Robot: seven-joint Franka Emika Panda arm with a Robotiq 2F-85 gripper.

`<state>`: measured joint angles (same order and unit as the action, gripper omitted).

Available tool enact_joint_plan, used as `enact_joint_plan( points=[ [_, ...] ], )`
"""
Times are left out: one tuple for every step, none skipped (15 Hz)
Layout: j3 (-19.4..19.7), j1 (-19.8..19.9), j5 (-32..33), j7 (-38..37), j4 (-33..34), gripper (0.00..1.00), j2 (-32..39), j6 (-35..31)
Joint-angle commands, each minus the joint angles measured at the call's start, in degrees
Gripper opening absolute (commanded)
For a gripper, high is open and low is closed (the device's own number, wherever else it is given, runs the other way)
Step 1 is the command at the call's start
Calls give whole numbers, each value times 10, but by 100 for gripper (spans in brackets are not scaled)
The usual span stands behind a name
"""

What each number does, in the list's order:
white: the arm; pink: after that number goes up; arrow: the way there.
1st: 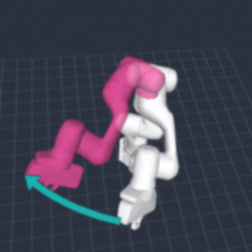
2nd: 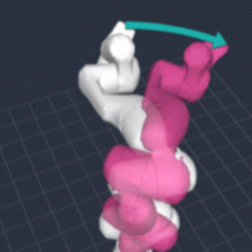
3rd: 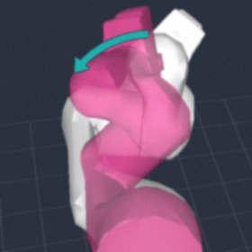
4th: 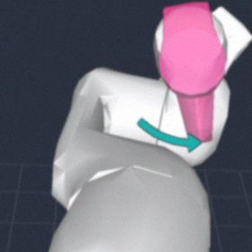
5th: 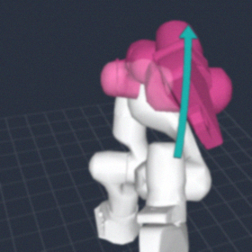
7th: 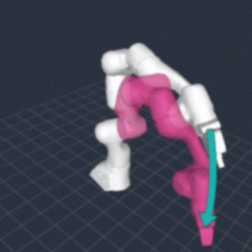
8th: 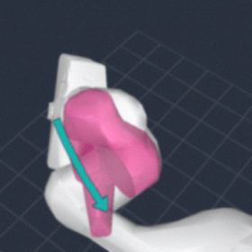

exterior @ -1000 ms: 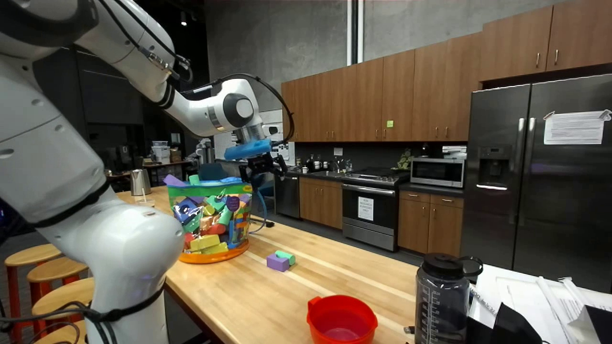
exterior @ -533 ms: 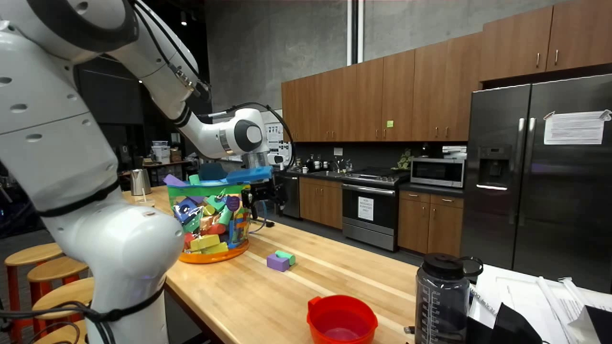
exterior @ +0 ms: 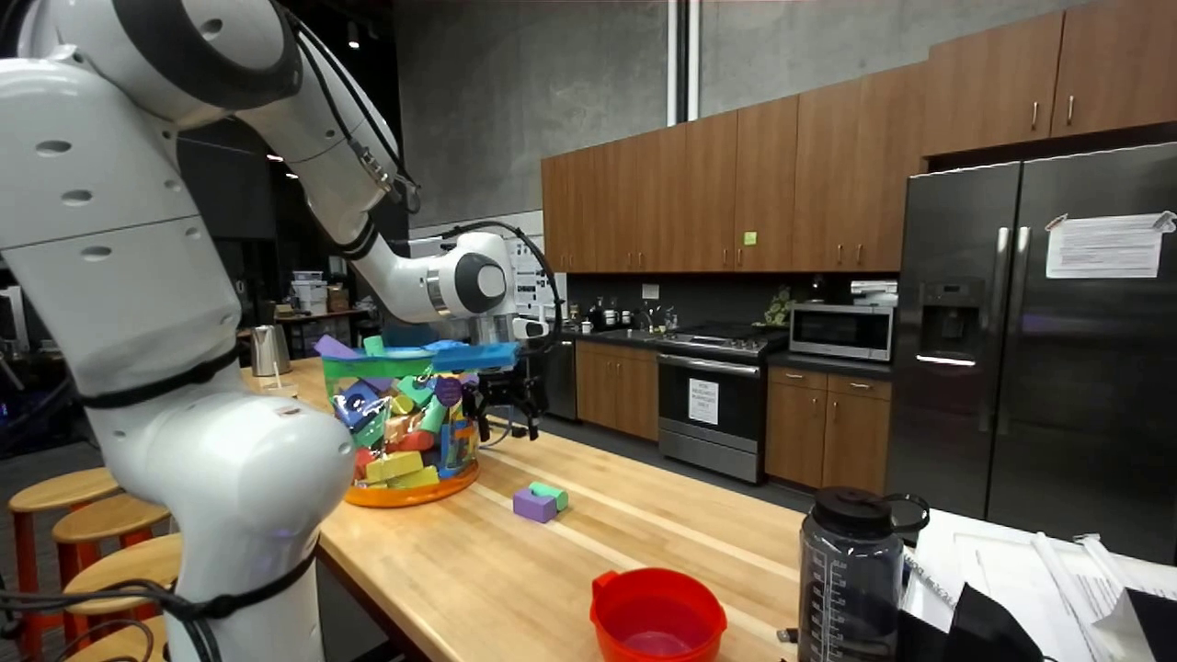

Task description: Put the purple and green block inside the clear bag

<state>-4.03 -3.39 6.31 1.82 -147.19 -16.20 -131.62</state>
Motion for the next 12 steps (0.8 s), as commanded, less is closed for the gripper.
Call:
enact_joint_plan(
  points=[
    [-7,1,1,-34,-1,100,23,-19],
    [-9,2,3,-42,-2,100,29,-25],
    [-10,3,5,-48,-2,100,36,-29],
    [-11,3,7,-53,-2,100,41,-32],
    [-11,3,8,-58,-1,100,46,-36],
    [-11,4,11,-63,-2,100,49,-41],
    [-11,6,15,-70,-1,100,56,-50],
    [-11,6,16,-75,-1,100,63,-59],
    [-11,6,16,-81,-1,100,69,-71],
    [-10,7,18,-85,-3,100,73,-81],
    [-10,7,19,-90,-2,100,81,-93],
    [-10,8,19,-93,-3,100,87,-105]
  ],
)
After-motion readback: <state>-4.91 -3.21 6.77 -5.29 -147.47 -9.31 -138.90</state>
